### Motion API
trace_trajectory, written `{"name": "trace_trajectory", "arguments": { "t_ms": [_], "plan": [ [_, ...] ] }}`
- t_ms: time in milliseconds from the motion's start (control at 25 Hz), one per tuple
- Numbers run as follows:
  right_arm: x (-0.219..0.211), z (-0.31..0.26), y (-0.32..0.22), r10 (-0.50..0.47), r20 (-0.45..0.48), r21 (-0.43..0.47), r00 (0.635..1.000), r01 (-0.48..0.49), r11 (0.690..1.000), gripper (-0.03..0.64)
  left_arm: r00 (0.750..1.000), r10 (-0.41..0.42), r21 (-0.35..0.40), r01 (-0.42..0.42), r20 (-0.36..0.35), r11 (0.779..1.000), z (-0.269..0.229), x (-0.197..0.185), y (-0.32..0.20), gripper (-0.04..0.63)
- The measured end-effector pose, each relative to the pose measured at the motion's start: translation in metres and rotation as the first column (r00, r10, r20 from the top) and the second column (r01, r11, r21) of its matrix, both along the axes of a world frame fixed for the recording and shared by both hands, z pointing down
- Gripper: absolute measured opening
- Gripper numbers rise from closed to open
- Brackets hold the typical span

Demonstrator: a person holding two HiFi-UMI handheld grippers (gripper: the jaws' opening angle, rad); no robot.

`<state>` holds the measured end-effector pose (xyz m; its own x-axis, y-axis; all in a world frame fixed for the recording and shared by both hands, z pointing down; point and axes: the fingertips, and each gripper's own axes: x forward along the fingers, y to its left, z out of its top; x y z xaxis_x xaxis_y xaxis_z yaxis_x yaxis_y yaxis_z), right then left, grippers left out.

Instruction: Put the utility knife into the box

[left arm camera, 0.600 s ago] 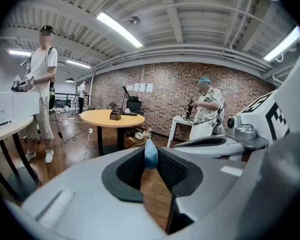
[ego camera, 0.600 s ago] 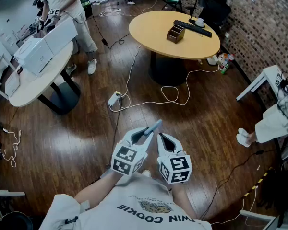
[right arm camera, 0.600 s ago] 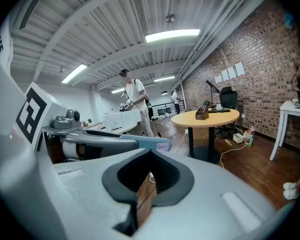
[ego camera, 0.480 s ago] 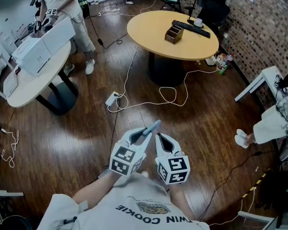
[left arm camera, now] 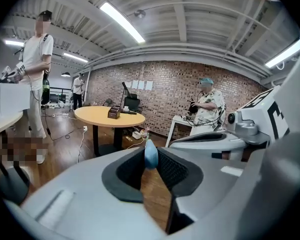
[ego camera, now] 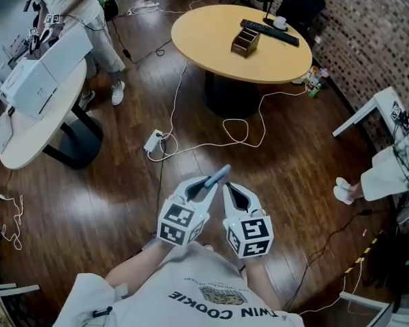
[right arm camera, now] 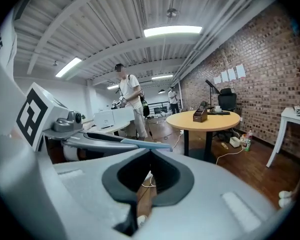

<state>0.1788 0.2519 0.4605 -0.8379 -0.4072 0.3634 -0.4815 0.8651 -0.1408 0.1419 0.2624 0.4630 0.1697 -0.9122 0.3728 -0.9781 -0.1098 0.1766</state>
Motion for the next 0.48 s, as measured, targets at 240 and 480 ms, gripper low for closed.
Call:
{"name": "trace_trajectory", "arguments": {
  "t_ms": [240, 480],
  "plan": [
    [-0.06, -0.005, -0.043, 0.063, 0.001, 0.022, 0.998, -0.063, 0.998, 0.0, 0.998, 0.056, -0.006, -0.056, 0.003, 0.998, 0.002, -0.058, -0.043, 0.074],
    [-0.133, -0.005, -0.075, 0.085, -0.03, 0.023, 0.996, -0.084, 0.996, 0.0, 0.998, 0.061, 0.015, -0.061, -0.005, 0.998, -0.004, -0.134, -0.077, 0.074]
  ]
}}
